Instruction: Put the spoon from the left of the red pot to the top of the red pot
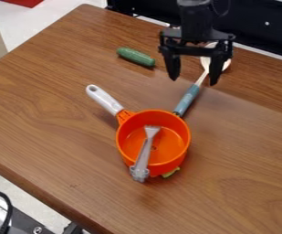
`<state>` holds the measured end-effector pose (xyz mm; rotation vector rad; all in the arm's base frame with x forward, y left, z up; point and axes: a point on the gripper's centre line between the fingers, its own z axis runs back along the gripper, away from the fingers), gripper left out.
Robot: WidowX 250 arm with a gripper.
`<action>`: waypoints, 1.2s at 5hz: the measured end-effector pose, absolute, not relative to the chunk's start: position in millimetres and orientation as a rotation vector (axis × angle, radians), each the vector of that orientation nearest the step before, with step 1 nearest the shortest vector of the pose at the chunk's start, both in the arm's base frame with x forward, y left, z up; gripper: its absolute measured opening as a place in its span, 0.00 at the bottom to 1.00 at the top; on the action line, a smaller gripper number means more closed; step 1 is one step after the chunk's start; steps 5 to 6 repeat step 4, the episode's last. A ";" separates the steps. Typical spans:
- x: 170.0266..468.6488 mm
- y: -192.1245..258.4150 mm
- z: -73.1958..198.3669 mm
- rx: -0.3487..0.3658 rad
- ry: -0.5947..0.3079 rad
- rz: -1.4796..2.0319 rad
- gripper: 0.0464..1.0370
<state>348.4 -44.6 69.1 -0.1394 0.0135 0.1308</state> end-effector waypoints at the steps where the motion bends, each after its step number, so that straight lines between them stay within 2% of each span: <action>1: 344.8 -58.7 69.7 -0.153 0.029 0.130 0.96; 3: 338.9 -75.5 69.5 -0.175 0.019 0.126 0.96; 4: 350.6 -89.4 81.4 -0.209 -0.028 0.147 0.96; 6: 350.6 -89.4 81.4 -0.209 -0.028 0.147 0.96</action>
